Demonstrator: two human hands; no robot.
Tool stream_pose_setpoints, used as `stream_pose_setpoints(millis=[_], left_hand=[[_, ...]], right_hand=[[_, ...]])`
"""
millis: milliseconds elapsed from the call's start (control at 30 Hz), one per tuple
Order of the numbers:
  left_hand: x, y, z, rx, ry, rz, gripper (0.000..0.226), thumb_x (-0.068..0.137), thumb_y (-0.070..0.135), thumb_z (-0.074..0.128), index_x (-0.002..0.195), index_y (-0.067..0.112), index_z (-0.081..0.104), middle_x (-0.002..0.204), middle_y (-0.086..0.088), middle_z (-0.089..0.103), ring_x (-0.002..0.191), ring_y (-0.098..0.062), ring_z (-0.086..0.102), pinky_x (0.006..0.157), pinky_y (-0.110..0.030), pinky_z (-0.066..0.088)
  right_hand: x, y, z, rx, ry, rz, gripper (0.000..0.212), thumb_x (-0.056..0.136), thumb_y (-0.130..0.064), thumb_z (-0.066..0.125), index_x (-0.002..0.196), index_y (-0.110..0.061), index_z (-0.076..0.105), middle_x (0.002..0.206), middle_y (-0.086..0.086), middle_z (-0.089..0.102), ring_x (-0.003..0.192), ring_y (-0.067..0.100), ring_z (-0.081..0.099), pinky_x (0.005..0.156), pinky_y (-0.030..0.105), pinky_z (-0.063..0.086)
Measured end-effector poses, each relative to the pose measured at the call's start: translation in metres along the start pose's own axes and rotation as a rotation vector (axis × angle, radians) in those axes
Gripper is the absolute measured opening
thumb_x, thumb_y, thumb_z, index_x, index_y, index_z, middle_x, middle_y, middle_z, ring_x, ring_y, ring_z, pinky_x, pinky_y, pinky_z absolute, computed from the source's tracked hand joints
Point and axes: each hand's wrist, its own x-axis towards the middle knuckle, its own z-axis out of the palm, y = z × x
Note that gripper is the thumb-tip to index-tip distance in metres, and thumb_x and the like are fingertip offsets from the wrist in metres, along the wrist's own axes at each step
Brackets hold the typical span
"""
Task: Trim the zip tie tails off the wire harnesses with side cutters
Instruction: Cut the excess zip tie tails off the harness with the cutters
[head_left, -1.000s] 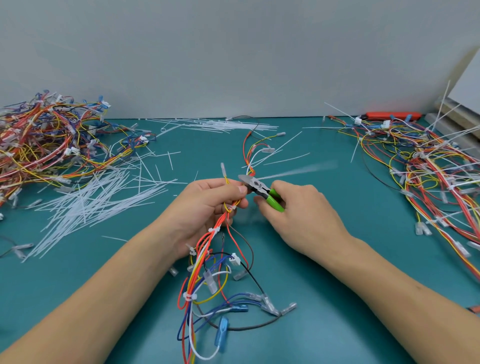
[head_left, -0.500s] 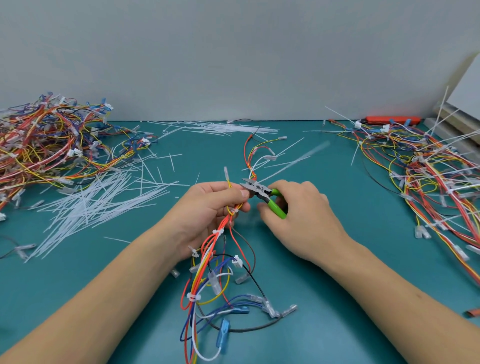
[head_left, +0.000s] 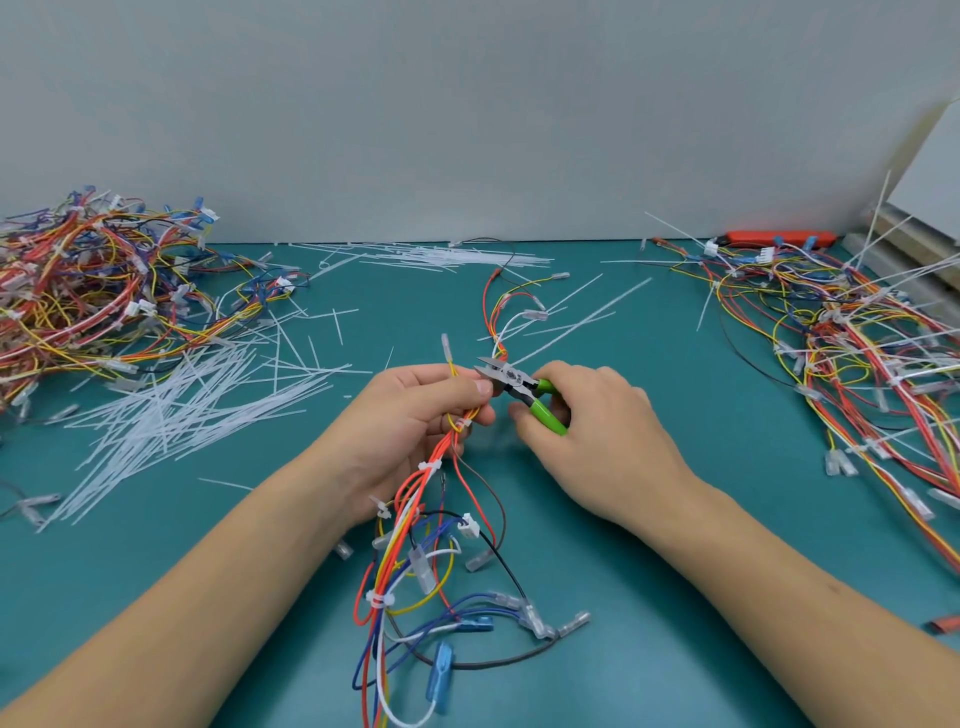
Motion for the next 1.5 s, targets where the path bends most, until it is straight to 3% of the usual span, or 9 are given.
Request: stream_pose_setpoints(millis=[100, 333, 467, 567, 633, 1000, 1133, 1233, 1500], left_hand=[[0.0002, 0.0010, 0.0003, -0.002, -0.014, 0.000, 0.014, 0.075, 0.023, 0.077, 0.086, 0.015, 0.082, 0.073, -0.008, 0.069, 0.052, -0.012, 0.049, 0.049, -0.019, 0.044], [-0.0016, 0.0016, 0.0003, -0.004, 0.018, -0.011, 0.012, 0.090, 0.012, 0.070, 0.097, 0.005, 0.077, 0.072, -0.008, 0.069, 0.053, -0.012, 0.048, 0.049, -0.018, 0.044], [-0.0019, 0.0018, 0.0007, -0.002, 0.020, -0.015, 0.009, 0.091, 0.011, 0.069, 0.095, 0.006, 0.077, 0.073, -0.009, 0.070, 0.053, -0.012, 0.049, 0.049, -0.018, 0.045], [-0.0018, 0.0018, 0.0013, 0.001, 0.016, -0.015, 0.008, 0.091, 0.011, 0.069, 0.094, 0.007, 0.075, 0.073, -0.009, 0.070, 0.053, -0.012, 0.050, 0.049, -0.019, 0.045], [-0.0015, 0.0019, 0.0017, 0.001, 0.012, -0.015, 0.007, 0.091, 0.011, 0.069, 0.093, 0.008, 0.076, 0.073, -0.009, 0.070, 0.053, -0.012, 0.049, 0.049, -0.019, 0.044], [-0.0009, 0.0008, -0.0001, 0.003, -0.001, -0.006, 0.008, 0.089, 0.014, 0.072, 0.086, 0.013, 0.080, 0.074, -0.009, 0.070, 0.054, -0.013, 0.049, 0.050, -0.019, 0.045], [-0.0005, 0.0014, 0.0005, 0.001, -0.037, 0.014, 0.015, 0.073, 0.027, 0.078, 0.085, 0.018, 0.082, 0.074, -0.007, 0.070, 0.052, -0.011, 0.050, 0.049, -0.019, 0.045], [0.0001, 0.0013, -0.0004, -0.003, -0.027, 0.011, 0.018, 0.070, 0.027, 0.078, 0.084, 0.017, 0.082, 0.072, -0.007, 0.069, 0.051, -0.012, 0.050, 0.048, -0.019, 0.045], [-0.0012, 0.0008, -0.0005, -0.003, 0.014, -0.011, 0.013, 0.091, 0.012, 0.070, 0.101, 0.004, 0.075, 0.073, -0.009, 0.069, 0.053, -0.012, 0.051, 0.049, -0.019, 0.045]], right_hand=[[0.0013, -0.0020, -0.0003, -0.030, -0.011, 0.054, 0.041, 0.099, -0.050, 0.052, 0.074, -0.019, 0.039, 0.062, 0.000, 0.050, 0.066, 0.032, 0.052, 0.054, 0.036, 0.037], [0.0011, -0.0027, 0.0003, -0.026, -0.027, 0.072, 0.044, 0.098, -0.050, 0.054, 0.072, -0.019, 0.038, 0.061, 0.003, 0.050, 0.065, 0.036, 0.051, 0.056, 0.038, 0.044], [-0.0010, -0.0002, 0.0026, 0.010, 0.002, 0.024, 0.034, 0.096, -0.053, 0.056, 0.076, -0.027, 0.045, 0.066, -0.007, 0.051, 0.073, 0.025, 0.052, 0.069, 0.038, 0.043], [-0.0006, -0.0001, 0.0028, -0.038, 0.011, 0.010, 0.023, 0.095, -0.056, 0.052, 0.103, -0.036, 0.059, 0.082, -0.014, 0.055, 0.093, 0.018, 0.048, 0.089, 0.041, 0.036], [0.0000, 0.0004, 0.0023, -0.028, 0.009, 0.020, 0.026, 0.095, -0.056, 0.052, 0.110, -0.037, 0.061, 0.087, -0.015, 0.056, 0.097, 0.016, 0.046, 0.091, 0.041, 0.035], [0.0006, -0.0001, 0.0024, -0.007, 0.023, 0.007, 0.027, 0.096, -0.055, 0.054, 0.081, -0.033, 0.047, 0.071, -0.013, 0.050, 0.081, 0.018, 0.049, 0.081, 0.041, 0.037], [0.0006, -0.0018, 0.0018, 0.007, 0.035, 0.044, 0.043, 0.097, -0.051, 0.055, 0.072, -0.020, 0.041, 0.058, 0.000, 0.049, 0.065, 0.030, 0.050, 0.059, 0.040, 0.040], [0.0000, -0.0048, 0.0007, 0.006, 0.007, 0.052, 0.045, 0.098, -0.051, 0.054, 0.073, -0.016, 0.041, 0.059, 0.004, 0.049, 0.065, 0.037, 0.051, 0.057, 0.041, 0.047], [-0.0026, -0.0025, 0.0014, 0.032, 0.006, 0.006, 0.039, 0.096, -0.052, 0.058, 0.072, -0.025, 0.042, 0.059, -0.005, 0.049, 0.064, 0.018, 0.049, 0.062, 0.038, 0.036]])
